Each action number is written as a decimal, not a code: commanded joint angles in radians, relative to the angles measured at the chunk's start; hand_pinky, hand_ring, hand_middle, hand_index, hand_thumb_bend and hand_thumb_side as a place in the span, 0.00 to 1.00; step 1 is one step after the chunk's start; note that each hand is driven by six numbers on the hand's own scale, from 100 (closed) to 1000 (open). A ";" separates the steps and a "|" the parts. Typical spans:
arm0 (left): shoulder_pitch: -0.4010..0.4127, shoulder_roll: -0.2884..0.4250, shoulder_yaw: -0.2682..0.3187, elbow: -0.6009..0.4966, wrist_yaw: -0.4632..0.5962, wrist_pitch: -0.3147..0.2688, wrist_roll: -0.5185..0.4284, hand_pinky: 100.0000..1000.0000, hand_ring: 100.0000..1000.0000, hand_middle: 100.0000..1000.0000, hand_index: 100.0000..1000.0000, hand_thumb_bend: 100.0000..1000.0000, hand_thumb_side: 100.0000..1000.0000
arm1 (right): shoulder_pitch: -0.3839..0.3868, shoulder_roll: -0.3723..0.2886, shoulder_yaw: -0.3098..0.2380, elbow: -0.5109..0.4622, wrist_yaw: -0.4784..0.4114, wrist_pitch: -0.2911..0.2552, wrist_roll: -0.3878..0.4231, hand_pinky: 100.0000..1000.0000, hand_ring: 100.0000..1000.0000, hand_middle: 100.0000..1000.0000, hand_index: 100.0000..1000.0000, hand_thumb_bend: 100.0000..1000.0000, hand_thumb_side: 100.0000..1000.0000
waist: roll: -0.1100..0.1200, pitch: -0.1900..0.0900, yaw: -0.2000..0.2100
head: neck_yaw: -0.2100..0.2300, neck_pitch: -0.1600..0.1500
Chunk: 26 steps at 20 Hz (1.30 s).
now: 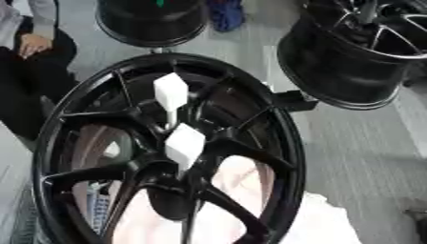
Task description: Pull the pin out of the wheel hub.
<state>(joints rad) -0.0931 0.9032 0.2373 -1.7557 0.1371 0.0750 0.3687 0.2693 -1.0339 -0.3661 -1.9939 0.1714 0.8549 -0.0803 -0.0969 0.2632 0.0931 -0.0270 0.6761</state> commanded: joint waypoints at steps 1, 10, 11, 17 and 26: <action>-0.001 0.018 0.022 -0.018 -0.003 0.000 0.010 0.75 0.38 0.47 0.73 0.09 0.17 | 0.098 0.102 -0.064 -0.006 0.047 -0.038 -0.013 0.95 0.95 0.96 0.93 0.00 0.09 | 0.010 -0.008 -0.003 | 0.005 -0.008; 0.007 0.002 0.026 -0.015 0.000 0.001 0.011 0.75 0.38 0.47 0.73 0.09 0.18 | 0.234 0.275 -0.117 -0.006 0.162 -0.032 -0.003 0.91 0.94 0.97 0.93 0.00 0.19 | 0.021 -0.004 -0.018 | 0.021 -0.002; 0.008 0.001 0.026 -0.015 0.000 0.001 0.012 0.75 0.38 0.47 0.73 0.09 0.18 | 0.233 0.280 -0.124 -0.006 0.159 -0.036 -0.019 0.91 0.94 0.97 0.93 0.00 0.19 | 0.022 -0.004 -0.019 | 0.023 0.000; 0.009 -0.002 0.024 -0.017 0.000 0.001 0.009 0.75 0.38 0.47 0.73 0.09 0.18 | 0.206 0.283 -0.158 -0.006 0.092 -0.051 -0.169 0.79 0.79 0.74 0.82 0.00 0.13 | 0.027 -0.001 -0.026 | 0.030 0.003; -0.006 -0.014 0.009 -0.060 -0.010 0.001 0.005 0.75 0.38 0.47 0.73 0.08 0.17 | 0.159 0.278 -0.087 -0.006 0.021 -0.276 -0.407 0.76 0.78 0.73 0.80 0.00 0.25 | 0.034 0.014 -0.023 | 0.040 0.000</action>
<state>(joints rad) -0.0885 0.8684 0.2397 -1.7935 0.1327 0.0760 0.3752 0.4285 -0.7306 -0.4535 -1.9936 0.1982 0.6043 -0.4676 -0.0682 0.2903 0.0693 0.0104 0.6767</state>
